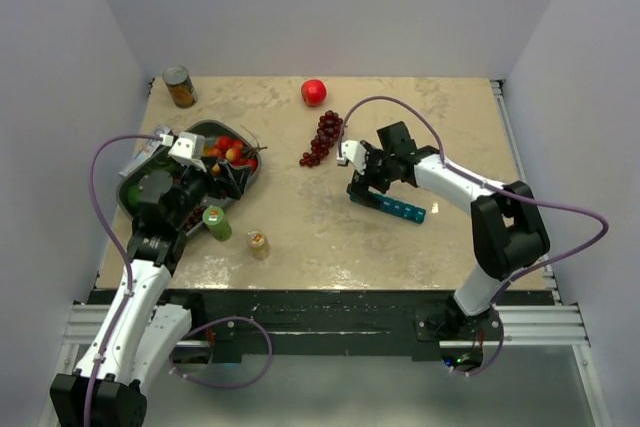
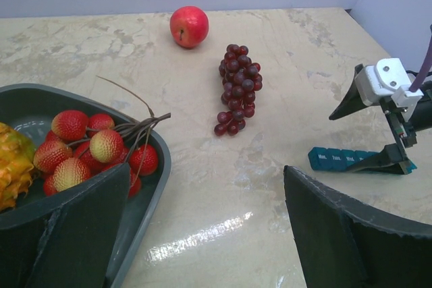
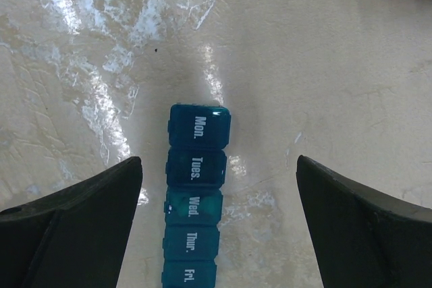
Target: Sort the pills into containers
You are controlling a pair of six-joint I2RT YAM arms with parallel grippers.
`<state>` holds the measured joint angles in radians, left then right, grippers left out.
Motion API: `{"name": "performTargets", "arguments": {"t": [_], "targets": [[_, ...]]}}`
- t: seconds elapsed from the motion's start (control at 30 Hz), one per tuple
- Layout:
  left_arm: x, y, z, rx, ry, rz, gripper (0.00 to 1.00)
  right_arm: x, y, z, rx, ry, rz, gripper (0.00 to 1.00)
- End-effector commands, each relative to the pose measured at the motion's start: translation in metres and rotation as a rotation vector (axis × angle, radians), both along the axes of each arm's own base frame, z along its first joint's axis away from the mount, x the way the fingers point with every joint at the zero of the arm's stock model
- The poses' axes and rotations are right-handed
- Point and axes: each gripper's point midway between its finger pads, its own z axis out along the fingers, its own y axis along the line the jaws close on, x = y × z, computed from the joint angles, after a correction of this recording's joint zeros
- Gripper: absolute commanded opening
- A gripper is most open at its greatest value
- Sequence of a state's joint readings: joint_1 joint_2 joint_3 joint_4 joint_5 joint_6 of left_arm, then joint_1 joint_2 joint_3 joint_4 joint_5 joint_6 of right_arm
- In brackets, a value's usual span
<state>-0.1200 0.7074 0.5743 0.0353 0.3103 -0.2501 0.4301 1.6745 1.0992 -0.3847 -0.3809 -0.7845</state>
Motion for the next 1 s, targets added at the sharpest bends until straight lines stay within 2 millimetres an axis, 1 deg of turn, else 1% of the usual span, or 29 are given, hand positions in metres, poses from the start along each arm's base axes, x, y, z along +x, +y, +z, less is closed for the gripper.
{"name": "performTargets", "arguments": {"t": [0.0, 0.07, 0.13, 0.33, 0.4, 0.43, 0.53, 0.63, 0.67, 0.83, 0.97], "targets": [[0.001, 0.000, 0.009, 0.002, -0.041, -0.001, 1.00, 0.008, 0.012, 0.007, -0.003, -0.007, -0.013, 0.97], [0.000, -0.001, 0.009, 0.004, -0.042, -0.004, 1.00, 0.009, 0.013, 0.004, -0.014, 0.004, -0.020, 0.97], [0.000, -0.001, 0.010, 0.003, -0.043, -0.005, 1.00, 0.009, 0.009, -0.001, -0.039, 0.023, -0.036, 0.96], [-0.001, 0.000, 0.011, 0.004, -0.048, -0.003, 1.00, -0.003, 0.000, -0.012, -0.062, 0.038, -0.034, 0.97], [-0.001, -0.001, 0.012, 0.002, -0.051, -0.009, 1.00, -0.003, 0.001, -0.013, -0.058, 0.042, -0.035, 0.97], [-0.001, -0.001, 0.012, 0.004, -0.050, -0.011, 1.00, 0.000, 0.002, -0.011, -0.055, 0.042, -0.039, 0.96], [-0.001, -0.002, 0.011, 0.004, -0.048, -0.012, 1.00, 0.003, 0.000, -0.012, -0.068, 0.057, -0.049, 0.95], [-0.002, -0.002, 0.011, 0.005, -0.050, -0.012, 1.00, 0.003, -0.006, -0.012, -0.062, 0.060, -0.064, 0.94], [-0.002, -0.002, 0.011, 0.005, -0.049, -0.012, 1.00, 0.003, -0.008, -0.009, -0.045, 0.063, -0.066, 0.94], [-0.002, -0.004, 0.011, 0.001, -0.048, -0.027, 1.00, 0.000, -0.004, -0.005, -0.005, 0.087, -0.058, 0.93], [-0.002, -0.004, 0.011, 0.000, -0.047, -0.026, 1.00, 0.004, -0.013, -0.006, -0.031, 0.081, -0.087, 0.92]]}}
